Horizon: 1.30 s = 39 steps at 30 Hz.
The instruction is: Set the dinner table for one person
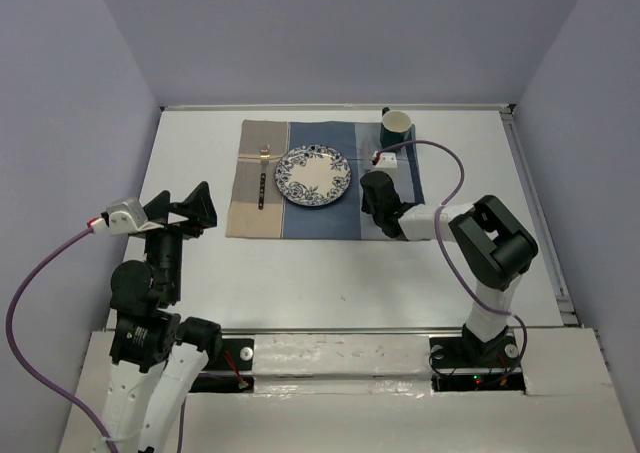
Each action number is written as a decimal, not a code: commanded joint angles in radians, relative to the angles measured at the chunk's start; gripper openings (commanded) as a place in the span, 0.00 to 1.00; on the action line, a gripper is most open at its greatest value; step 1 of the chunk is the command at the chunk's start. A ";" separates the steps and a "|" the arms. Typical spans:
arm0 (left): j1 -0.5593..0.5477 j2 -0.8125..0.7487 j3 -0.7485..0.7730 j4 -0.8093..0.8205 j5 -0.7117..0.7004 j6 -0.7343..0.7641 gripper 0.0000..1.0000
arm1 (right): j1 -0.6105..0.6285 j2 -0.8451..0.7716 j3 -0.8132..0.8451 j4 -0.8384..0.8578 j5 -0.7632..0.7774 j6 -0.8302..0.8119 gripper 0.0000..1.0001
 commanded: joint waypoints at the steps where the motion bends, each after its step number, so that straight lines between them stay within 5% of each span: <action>1: -0.005 0.016 0.006 0.034 0.001 0.007 0.99 | -0.006 0.025 0.043 0.044 -0.019 -0.001 0.00; 10: -0.007 0.019 0.006 0.034 0.005 0.007 0.99 | -0.006 0.023 0.049 -0.002 -0.019 0.033 0.00; 14: -0.007 0.017 0.006 0.034 0.003 0.007 0.99 | -0.006 0.029 0.064 -0.028 -0.008 0.042 0.19; 20: -0.005 0.008 0.006 0.034 0.001 0.007 0.99 | -0.006 0.033 0.090 -0.084 0.006 0.053 0.31; 26: -0.007 0.019 0.006 0.038 0.005 0.010 0.99 | -0.006 -0.016 0.096 -0.147 -0.028 0.076 0.54; 30: -0.005 0.017 0.006 0.038 -0.005 0.016 0.99 | -0.006 -0.096 0.064 -0.157 -0.077 0.083 0.65; 35: -0.002 0.017 0.000 0.046 -0.015 0.025 0.99 | 0.016 -0.220 0.023 -0.160 -0.154 0.082 0.93; 39: 0.001 0.024 0.000 0.046 -0.012 0.025 0.99 | 0.041 -0.328 -0.003 -0.160 -0.171 0.085 1.00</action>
